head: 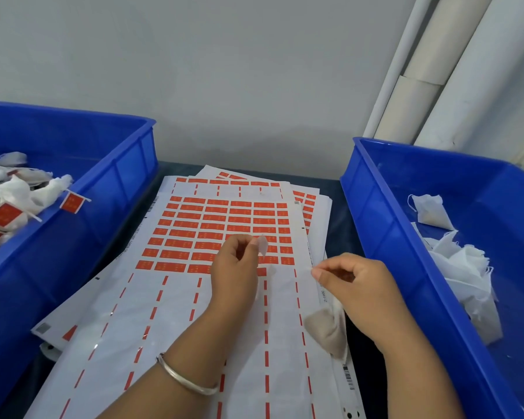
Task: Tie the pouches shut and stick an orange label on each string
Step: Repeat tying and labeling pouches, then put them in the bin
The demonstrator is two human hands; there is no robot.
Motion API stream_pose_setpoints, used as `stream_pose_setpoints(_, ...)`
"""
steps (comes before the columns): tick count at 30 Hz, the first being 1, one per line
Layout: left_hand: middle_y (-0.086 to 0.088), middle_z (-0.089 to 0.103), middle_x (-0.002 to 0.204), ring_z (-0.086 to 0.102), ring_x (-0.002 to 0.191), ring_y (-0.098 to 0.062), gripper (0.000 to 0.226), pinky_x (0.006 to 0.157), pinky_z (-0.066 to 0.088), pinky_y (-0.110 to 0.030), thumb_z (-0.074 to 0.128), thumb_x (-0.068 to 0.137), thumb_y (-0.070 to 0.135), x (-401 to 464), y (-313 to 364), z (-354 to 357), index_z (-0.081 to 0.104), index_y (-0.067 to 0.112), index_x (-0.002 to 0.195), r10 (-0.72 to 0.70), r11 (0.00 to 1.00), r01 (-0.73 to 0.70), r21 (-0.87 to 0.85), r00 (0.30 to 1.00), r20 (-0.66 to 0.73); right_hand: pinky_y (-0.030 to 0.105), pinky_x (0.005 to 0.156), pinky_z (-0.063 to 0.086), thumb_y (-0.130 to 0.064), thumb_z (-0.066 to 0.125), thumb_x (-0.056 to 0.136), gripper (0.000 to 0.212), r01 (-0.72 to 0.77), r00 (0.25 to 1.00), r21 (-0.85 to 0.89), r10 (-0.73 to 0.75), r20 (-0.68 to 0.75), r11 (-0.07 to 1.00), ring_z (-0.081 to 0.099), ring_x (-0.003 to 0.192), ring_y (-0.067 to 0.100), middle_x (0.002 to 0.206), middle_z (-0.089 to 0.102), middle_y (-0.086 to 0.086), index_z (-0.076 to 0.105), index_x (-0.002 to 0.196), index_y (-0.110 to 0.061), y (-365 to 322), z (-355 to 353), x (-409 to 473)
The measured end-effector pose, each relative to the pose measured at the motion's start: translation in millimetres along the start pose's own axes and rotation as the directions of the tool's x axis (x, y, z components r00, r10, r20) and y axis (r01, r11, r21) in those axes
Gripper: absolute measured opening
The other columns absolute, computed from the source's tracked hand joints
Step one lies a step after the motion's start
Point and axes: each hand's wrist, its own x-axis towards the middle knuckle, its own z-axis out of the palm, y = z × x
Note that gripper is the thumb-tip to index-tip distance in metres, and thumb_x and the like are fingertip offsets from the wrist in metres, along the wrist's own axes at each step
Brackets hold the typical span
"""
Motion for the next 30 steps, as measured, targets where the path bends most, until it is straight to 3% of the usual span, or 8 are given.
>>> stream_pose_setpoints(3,0.011,0.06,0.068,0.06,0.065,-0.01,0.015,0.056,0.044,-0.013,0.05,0.094,0.034,-2.1,5.5,-1.1,0.06,0.028,0.084,0.024,0.995,-0.016,-0.097,0.996,0.085,0.011,0.069,0.051,-0.029,0.069,0.082,0.011,0.022,0.996,0.194,-0.039,0.083,0.981,0.065,0.082,-0.005,0.079,0.071,-0.021,0.071,0.072,-0.033,-8.7,3.3,-6.4)
stream_pose_setpoints(8,0.011,0.06,0.056,0.059,0.052,-0.002,0.021,0.054,0.048,-0.014,0.044,0.098,0.023,-13.7,17.3,-1.8,0.062,0.02,0.087,0.039,0.969,0.047,-0.242,0.94,0.339,0.014,0.075,0.052,-0.02,0.066,0.084,0.015,0.065,0.981,0.381,-0.13,0.146,0.922,0.068,0.075,0.005,0.074,0.074,-0.004,0.07,0.072,-0.028,-17.2,11.4,-10.0)
stream_pose_setpoints(12,0.002,0.067,0.069,0.065,0.061,-0.009,0.029,0.061,0.053,-0.017,0.041,0.099,0.029,-20.6,22.3,-3.3,0.066,0.022,0.086,-0.012,0.977,0.114,-0.183,0.876,0.482,0.01,0.063,0.05,-0.012,0.064,0.087,0.011,0.062,0.995,0.393,-0.086,0.045,0.918,0.066,0.062,0.004,0.07,0.073,-0.006,0.066,0.079,-0.018,-13.6,15.7,-6.1)
stream_pose_setpoints(15,-0.004,0.065,0.066,0.06,0.051,-0.019,0.029,0.065,0.054,-0.03,0.039,0.1,0.027,-23.2,23.7,-3.9,0.064,0.014,0.091,-0.032,0.978,0.146,-0.15,0.812,0.583,0.005,0.055,0.046,-0.015,0.066,0.085,0.013,0.073,0.993,0.331,-0.039,-0.11,0.941,0.062,0.06,-0.004,0.068,0.069,-0.017,0.065,0.075,-0.024,-7.2,15.5,-3.0)
stream_pose_setpoints(18,-0.004,0.063,0.062,0.056,0.046,-0.016,0.025,0.066,0.054,-0.033,0.041,0.099,0.024,-23.9,24.2,-3.4,0.062,0.012,0.091,-0.06,0.974,0.176,-0.141,0.805,0.59,0.004,0.052,0.044,-0.016,0.068,0.084,0.011,0.055,0.984,0.315,0.002,-0.18,0.948,0.061,0.062,-0.008,0.077,0.069,-0.021,0.066,0.076,-0.024,-2.2,16.4,-0.6)
stream_pose_setpoints(22,-0.005,0.062,0.062,0.056,0.049,-0.015,0.026,0.072,0.054,-0.036,0.041,0.099,0.022,-23.5,23.6,-3.4,0.062,0.007,0.093,-0.076,0.967,0.205,-0.15,0.797,0.599,0.005,0.049,0.042,-0.015,0.067,0.085,0.01,0.01,0.972,0.351,0.073,-0.224,0.936,0.058,0.056,-0.01,0.079,0.07,-0.011,0.067,0.076,-0.02,2.4,18.8,2.8)
stream_pose_setpoints(27,-0.004,0.061,0.059,0.055,0.048,-0.013,0.023,0.06,0.053,-0.026,0.044,0.098,0.022,-24.2,25.2,-3.6,0.062,0.008,0.095,-0.093,0.953,0.244,-0.182,0.803,0.589,0.007,0.048,0.043,-0.019,0.067,0.086,0.007,-0.031,0.969,0.34,0.112,-0.221,0.94,0.057,0.056,-0.01,0.086,0.071,-0.01,0.067,0.079,-0.021,5.8,19.5,5.4)
stream_pose_setpoints(30,-0.003,0.06,0.057,0.055,0.047,-0.013,0.021,0.06,0.052,-0.027,0.046,0.097,0.022,-23.6,26.0,-3.4,0.062,0.01,0.093,-0.112,0.949,0.26,-0.18,0.807,0.58,0.01,0.051,0.046,-0.02,0.067,0.086,0.008,-0.025,0.968,0.337,0.108,-0.229,0.941,0.063,0.068,-0.006,0.084,0.069,-0.014,0.066,0.079,-0.024,5.0,19.1,5.5)
